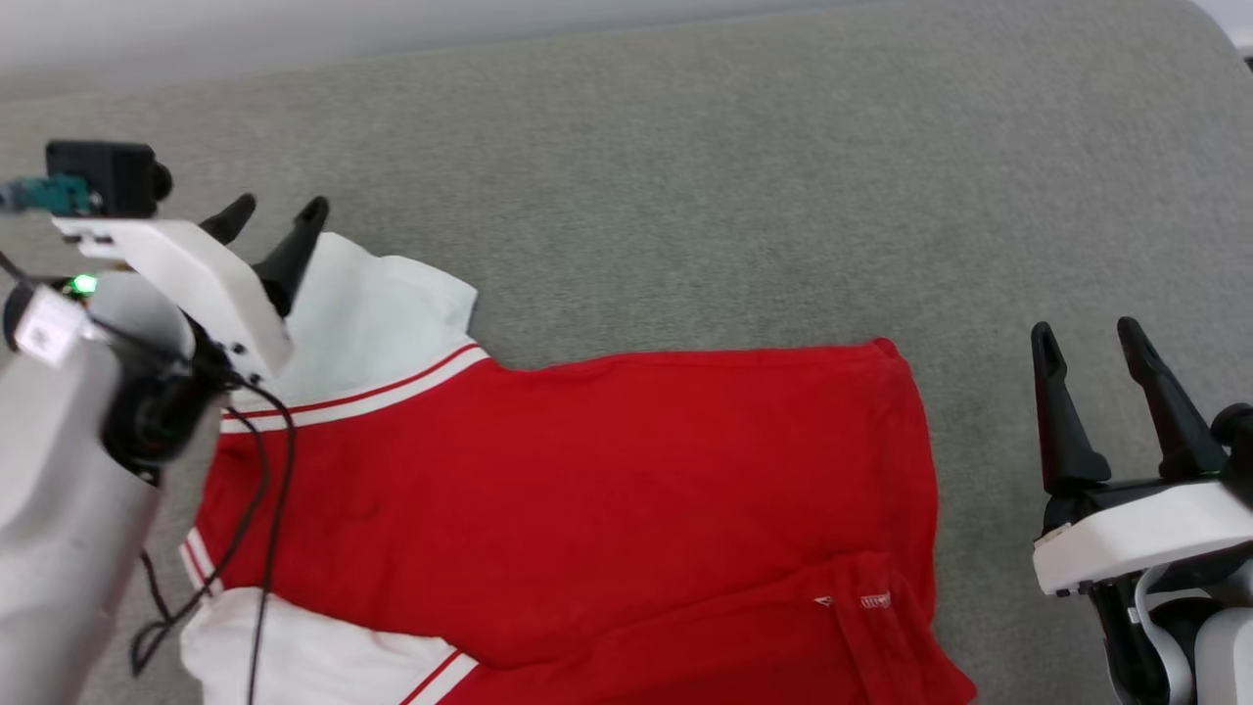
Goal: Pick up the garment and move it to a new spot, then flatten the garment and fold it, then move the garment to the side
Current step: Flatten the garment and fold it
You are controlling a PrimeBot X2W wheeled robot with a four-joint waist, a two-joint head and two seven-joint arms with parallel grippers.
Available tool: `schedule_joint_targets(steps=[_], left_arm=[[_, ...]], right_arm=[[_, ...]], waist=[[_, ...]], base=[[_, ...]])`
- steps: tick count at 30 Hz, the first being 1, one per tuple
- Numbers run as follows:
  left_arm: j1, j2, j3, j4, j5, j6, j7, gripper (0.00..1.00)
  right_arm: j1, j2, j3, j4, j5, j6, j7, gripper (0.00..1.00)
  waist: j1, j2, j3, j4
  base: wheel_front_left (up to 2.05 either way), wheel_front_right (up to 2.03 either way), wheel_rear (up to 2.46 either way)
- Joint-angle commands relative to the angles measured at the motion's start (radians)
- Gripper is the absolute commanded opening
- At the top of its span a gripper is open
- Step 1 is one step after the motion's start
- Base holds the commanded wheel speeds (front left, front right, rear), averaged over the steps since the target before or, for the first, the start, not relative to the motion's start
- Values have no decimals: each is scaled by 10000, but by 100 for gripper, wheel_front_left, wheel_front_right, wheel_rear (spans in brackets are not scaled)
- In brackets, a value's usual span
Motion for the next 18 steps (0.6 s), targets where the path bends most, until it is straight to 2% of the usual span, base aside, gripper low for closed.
schedule_joint_targets(steps=[1, 4, 7, 12, 15, 16, 17, 18], left_arm=[[-296, 110, -12, 302, -264, -101, 547, 100], [-772, 372, -92, 1021, -812, -300, 2073, 100], [-1109, 610, -175, 1510, -1199, -306, 3353, 100], [-1248, 727, -328, 2082, -1554, -319, 4627, 100], [-977, 613, -645, 2476, -1722, -303, 5497, 100], [-866, 542, -732, 2613, -1835, -273, 5811, 49], [-759, 436, -795, 2704, -1927, -236, 6019, 30], [-687, 360, -887, 2747, -1928, -238, 6168, 3]], right_arm=[[-167, 27, 27, 64, 55, -4, -41, 100], [-194, 26, 75, 218, 179, -4, -130, 100], [-195, 27, 85, 335, 296, -4, -259, 100], [-251, 27, 182, 610, 539, -4, -435, 100], [-313, 26, 213, 752, 597, -4, -517, 100], [-345, 26, 230, 786, 622, -4, -545, 100], [-379, 26, 227, 822, 634, -4, -543, 100], [-387, 26, 234, 871, 663, -4, -502, 100]], waist=[[-3, 0, 251, -297], [-3, 0, 452, -550], [-3, 0, 672, -741], [-3, 0, 1021, -955], [-3, 0, 1159, -1022], [-3, 0, 1203, -1041], [-3, 0, 1231, -1051], [-3, 0, 1247, -1064]], base=[[0, 0, 0], [0, 0, 0], [0, 0, 0], [0, 0, 0], [0, 0, 0], [0, 0, 0], [0, 0, 0], [0, 0, 0]])
